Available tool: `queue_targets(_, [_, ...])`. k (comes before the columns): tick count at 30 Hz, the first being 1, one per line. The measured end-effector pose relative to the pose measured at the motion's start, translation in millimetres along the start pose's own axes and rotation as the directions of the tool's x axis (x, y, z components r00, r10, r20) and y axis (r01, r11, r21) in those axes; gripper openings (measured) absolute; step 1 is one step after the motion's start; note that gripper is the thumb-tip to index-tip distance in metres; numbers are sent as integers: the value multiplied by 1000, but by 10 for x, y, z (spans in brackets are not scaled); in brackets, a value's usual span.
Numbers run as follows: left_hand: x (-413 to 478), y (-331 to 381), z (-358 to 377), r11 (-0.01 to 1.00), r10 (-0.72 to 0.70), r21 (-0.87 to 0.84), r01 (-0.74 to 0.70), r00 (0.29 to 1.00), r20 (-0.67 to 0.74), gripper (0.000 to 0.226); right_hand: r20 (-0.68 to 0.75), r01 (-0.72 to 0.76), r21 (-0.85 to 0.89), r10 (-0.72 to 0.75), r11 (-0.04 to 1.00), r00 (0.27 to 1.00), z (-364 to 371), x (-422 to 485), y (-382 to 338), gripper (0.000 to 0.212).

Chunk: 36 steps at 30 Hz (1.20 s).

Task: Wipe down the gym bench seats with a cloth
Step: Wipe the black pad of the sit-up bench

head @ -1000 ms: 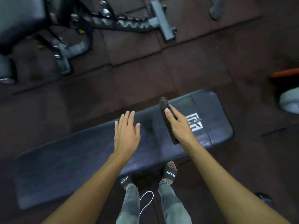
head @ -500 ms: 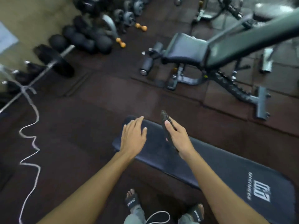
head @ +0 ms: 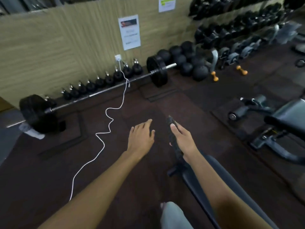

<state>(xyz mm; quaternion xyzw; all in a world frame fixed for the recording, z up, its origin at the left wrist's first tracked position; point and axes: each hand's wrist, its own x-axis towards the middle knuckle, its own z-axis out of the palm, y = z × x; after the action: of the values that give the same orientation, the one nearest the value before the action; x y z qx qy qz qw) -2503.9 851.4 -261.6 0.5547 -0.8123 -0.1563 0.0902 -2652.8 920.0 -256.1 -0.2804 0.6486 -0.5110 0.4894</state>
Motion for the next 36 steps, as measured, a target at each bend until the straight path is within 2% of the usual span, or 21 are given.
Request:
queue_targets(7, [1222, -633, -206, 998, -58, 17, 59, 998, -13, 50, 38, 14, 36, -15, 999, 999, 645, 1217, -308, 29])
queue_targets(14, [2866, -667, -346, 993, 66, 90, -72, 995, 75, 47, -68, -23, 158, 34, 987, 997, 755, 2663, -731, 31])
queue_targets(20, [4116, -55, -328, 963, 242, 84, -258, 957, 159, 47, -229, 22, 237, 34, 971, 973, 318, 3480, -1176, 27])
queue_targets(26, [5186, 1112, 107, 867, 479, 17, -497, 844, 241, 47, -469, 101, 297, 53, 950, 881, -648, 4144, -1356, 30])
queue_targets(30, [5799, 2058, 562, 773, 621, -63, -631, 733, 280, 47, -623, 170, 317, 70, 933, 779, -1460, 4511, -1425, 21])
queue_targets(32, [6050, 2605, 828, 707, 690, -96, -701, 653, 312, 47, -698, 212, 327, 84, 921, 711, -1919, 4634, -1443, 19])
queue_targets(36, [6259, 3780, 1261, 546, 810, -179, -819, 462, 361, 47, -842, 258, 336, 167, 906, 513, -2803, 4594, -1460, 29])
